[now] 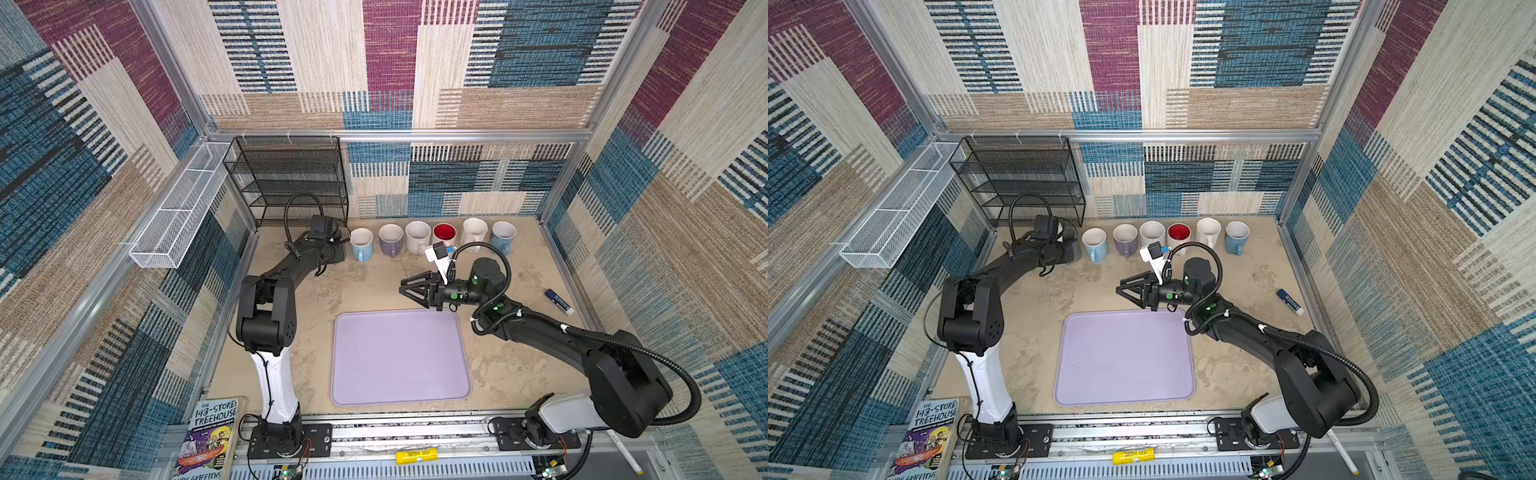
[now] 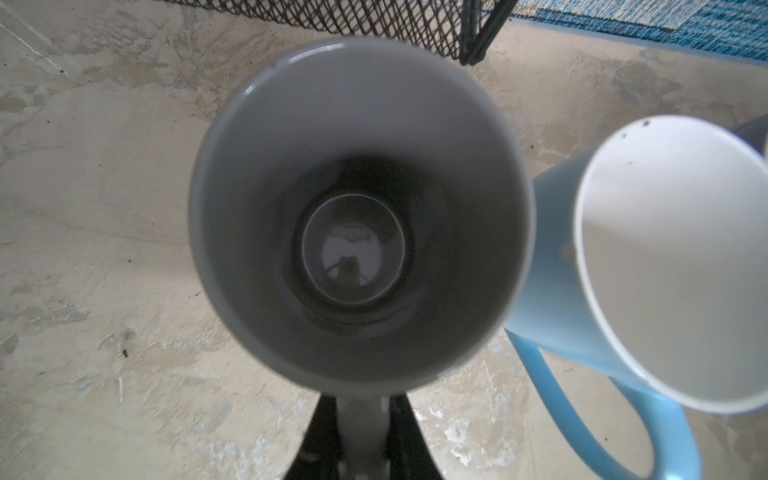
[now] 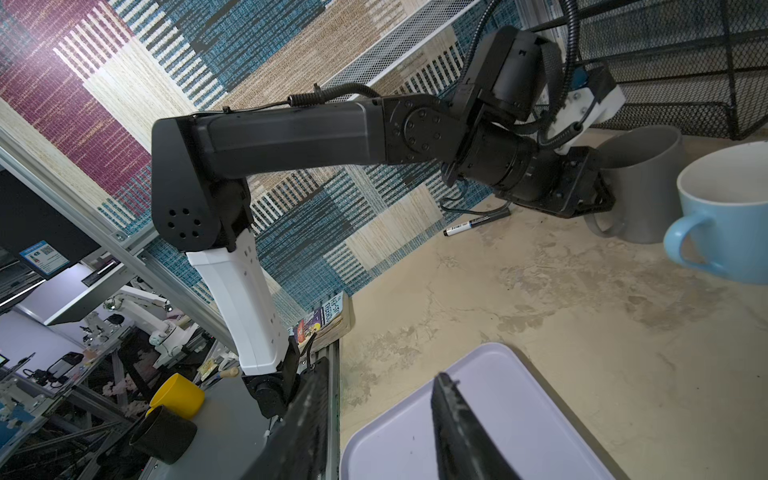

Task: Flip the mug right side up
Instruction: 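Lower the grey mug upright beside the light blue mug with the left gripper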

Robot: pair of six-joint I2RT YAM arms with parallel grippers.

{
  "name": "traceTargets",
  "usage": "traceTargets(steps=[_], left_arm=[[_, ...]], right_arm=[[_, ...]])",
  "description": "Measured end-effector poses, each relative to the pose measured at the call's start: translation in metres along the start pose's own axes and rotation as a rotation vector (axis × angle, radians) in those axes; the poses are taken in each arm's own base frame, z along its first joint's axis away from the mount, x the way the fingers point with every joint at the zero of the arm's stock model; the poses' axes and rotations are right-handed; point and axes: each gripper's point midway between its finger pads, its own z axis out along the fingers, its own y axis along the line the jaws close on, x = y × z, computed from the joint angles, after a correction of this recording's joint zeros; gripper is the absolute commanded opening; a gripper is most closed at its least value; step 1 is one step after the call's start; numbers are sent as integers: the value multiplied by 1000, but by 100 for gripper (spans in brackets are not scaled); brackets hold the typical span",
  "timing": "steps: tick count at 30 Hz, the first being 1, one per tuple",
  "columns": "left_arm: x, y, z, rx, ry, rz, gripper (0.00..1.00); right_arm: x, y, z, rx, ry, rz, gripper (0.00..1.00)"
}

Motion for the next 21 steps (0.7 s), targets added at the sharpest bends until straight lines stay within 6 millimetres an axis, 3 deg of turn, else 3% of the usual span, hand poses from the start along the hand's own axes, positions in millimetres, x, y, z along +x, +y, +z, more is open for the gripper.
traceTargets(steps=[9, 21], left_arm=[[4, -12, -2, 17, 14, 49, 0], [6, -13, -2, 6, 31, 58, 0]], right_arm=[[2, 0, -2, 4, -1, 2, 44], [0, 2, -3, 7, -8, -8, 44]])
